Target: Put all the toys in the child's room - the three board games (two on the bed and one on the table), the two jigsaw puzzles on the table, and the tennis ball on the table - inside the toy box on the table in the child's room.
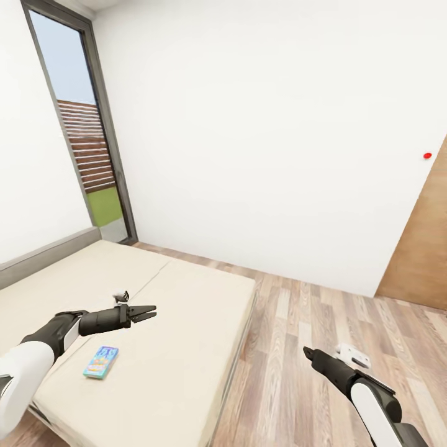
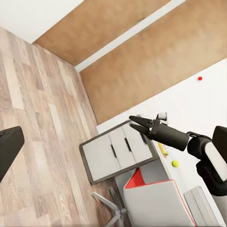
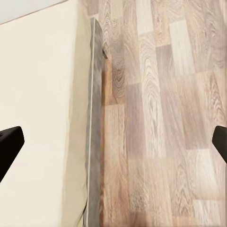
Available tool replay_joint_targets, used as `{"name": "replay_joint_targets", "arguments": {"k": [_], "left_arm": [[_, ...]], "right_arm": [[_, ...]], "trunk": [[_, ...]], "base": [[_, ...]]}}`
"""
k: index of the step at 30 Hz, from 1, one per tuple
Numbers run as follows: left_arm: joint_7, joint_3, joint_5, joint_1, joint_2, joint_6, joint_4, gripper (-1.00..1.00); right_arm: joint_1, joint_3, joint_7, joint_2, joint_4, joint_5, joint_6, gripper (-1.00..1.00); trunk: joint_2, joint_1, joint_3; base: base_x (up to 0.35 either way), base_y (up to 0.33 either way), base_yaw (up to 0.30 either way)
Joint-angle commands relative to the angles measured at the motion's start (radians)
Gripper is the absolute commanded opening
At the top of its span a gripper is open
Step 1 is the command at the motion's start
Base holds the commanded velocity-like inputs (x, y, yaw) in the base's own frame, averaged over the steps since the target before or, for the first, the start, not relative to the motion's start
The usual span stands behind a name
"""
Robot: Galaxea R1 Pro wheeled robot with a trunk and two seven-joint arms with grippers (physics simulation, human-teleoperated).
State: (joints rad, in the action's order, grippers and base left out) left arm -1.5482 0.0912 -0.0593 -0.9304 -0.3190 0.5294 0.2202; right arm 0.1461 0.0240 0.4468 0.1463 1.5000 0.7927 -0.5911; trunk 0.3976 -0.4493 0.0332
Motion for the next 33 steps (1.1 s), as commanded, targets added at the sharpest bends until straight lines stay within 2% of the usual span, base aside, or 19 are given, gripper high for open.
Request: {"name": "replay_joint_targets", "arguments": {"k": [1,12,22,33], "left_arm": [[-0.004,0.002,0.003,-0.001,0.000,0.011,0.000,1.00],[-0.004,0.002,0.003,-0.001,0.000,0.011,0.000,1.00],[-0.004,0.002,0.003,-0.001,0.000,0.011,0.000,1.00],[-0.004,0.002,0.003,-0.001,0.000,0.011,0.000,1.00]], "right_arm": [[0.001,0.002,0.010,0.001,0.001,0.010,-0.001,1.00],[0.001,0.002,0.010,0.001,0.002,0.010,-0.001,1.00],[0.001,0.002,0.010,0.001,0.002,0.010,-0.001,1.00],[0.001,0.002,0.010,0.001,0.002,0.010,0.000,1.00]], "trunk": [[0.002,-0.001,0.002],[0.002,-0.001,0.001],[0.002,-0.001,-0.002],[0.002,-0.001,-0.003]], "base": [[-0.023,0.014,-0.108],[-0.005,0.009,-0.044],[0.000,0.140,-0.196],[0.000,0.068,-0.060]]}}
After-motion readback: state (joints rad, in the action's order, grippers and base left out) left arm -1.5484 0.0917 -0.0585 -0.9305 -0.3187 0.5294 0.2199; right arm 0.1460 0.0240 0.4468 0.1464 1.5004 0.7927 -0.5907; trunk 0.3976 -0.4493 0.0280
